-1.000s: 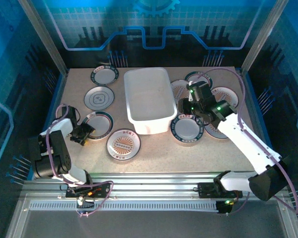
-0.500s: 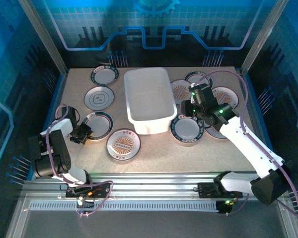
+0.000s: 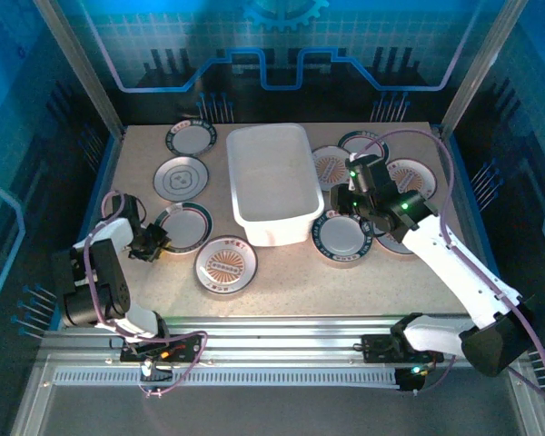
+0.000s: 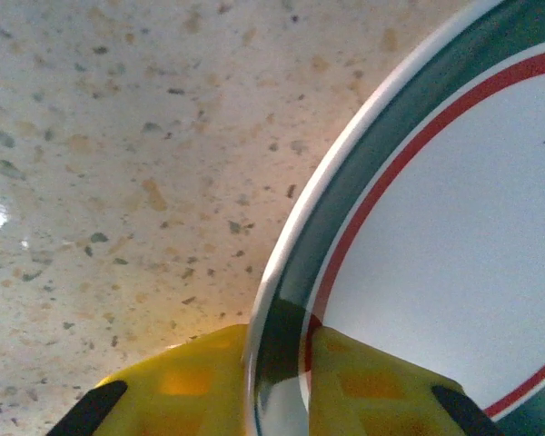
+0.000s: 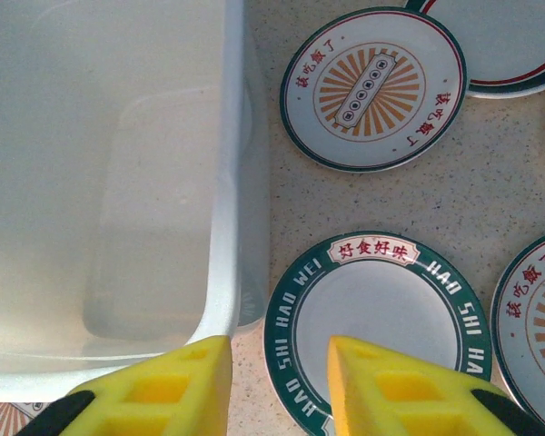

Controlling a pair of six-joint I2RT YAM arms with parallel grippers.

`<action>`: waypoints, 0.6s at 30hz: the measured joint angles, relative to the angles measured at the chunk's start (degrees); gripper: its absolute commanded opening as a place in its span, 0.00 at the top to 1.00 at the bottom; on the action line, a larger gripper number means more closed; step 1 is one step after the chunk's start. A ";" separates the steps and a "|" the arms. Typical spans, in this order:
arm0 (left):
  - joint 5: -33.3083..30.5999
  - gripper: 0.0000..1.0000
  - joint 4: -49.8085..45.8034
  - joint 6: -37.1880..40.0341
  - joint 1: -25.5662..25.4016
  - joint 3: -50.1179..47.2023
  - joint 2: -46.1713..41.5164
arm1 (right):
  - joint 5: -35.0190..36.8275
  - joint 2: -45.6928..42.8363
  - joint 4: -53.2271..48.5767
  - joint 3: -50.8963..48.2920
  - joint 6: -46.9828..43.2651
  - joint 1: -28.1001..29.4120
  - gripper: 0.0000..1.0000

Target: Place the plates into the plastic bin on the countertop

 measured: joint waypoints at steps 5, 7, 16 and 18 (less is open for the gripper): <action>0.15 0.91 0.46 -0.09 -0.02 -0.33 -3.65 | 0.00 -0.02 -0.13 0.00 0.00 0.28 0.66; -0.04 0.93 0.37 -0.11 -0.04 -0.55 -5.38 | -0.02 -0.02 -0.15 0.00 0.02 0.31 0.66; -0.44 1.00 -0.61 -1.38 -0.07 -0.63 -12.57 | -0.46 -0.02 -0.17 0.07 0.48 0.33 0.66; -0.46 1.00 -1.14 -1.42 -0.07 -0.63 -13.94 | -0.87 0.00 -0.20 0.26 0.61 0.33 0.66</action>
